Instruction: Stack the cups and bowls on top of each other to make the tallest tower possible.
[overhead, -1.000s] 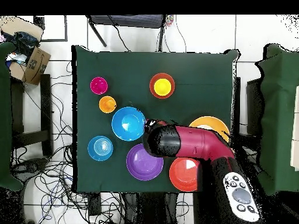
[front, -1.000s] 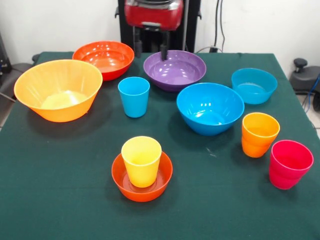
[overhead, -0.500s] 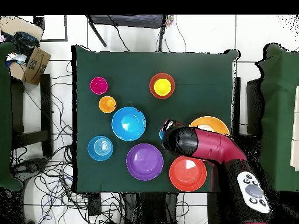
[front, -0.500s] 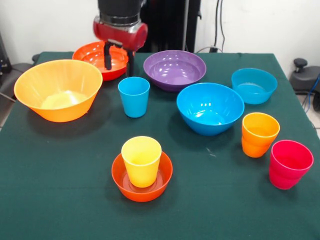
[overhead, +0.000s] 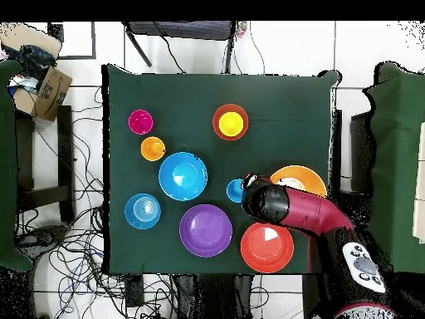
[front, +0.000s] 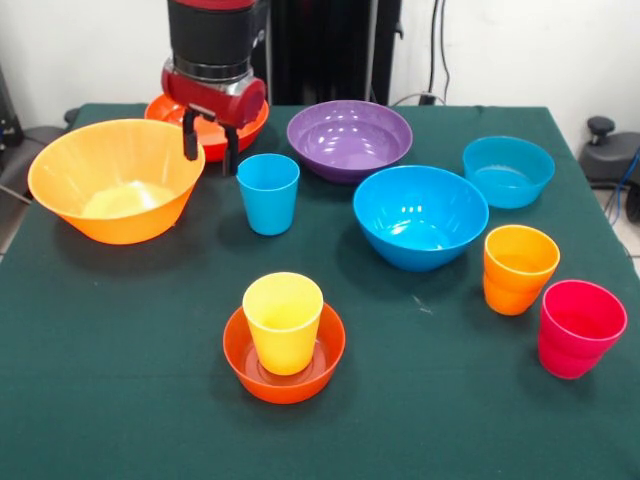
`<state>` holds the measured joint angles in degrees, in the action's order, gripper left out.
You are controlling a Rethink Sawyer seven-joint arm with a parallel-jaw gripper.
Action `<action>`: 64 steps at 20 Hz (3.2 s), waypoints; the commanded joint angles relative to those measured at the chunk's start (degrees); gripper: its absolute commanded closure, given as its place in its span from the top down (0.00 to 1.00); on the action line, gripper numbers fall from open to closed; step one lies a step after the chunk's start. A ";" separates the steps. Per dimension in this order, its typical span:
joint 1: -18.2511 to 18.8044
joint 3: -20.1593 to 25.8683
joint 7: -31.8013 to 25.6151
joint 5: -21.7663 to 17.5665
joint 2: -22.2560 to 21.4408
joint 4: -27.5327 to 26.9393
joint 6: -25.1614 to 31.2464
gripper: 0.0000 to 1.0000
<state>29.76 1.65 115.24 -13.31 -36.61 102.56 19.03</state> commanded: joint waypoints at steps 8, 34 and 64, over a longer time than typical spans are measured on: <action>2.00 1.70 5.50 0.74 3.38 -2.57 -4.78 1.00; 3.76 3.55 4.49 -0.07 6.86 -2.63 -9.80 1.00; 3.88 5.56 1.54 1.32 0.15 -1.44 -0.24 1.00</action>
<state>33.97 1.14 115.24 -13.31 -36.16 102.48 12.47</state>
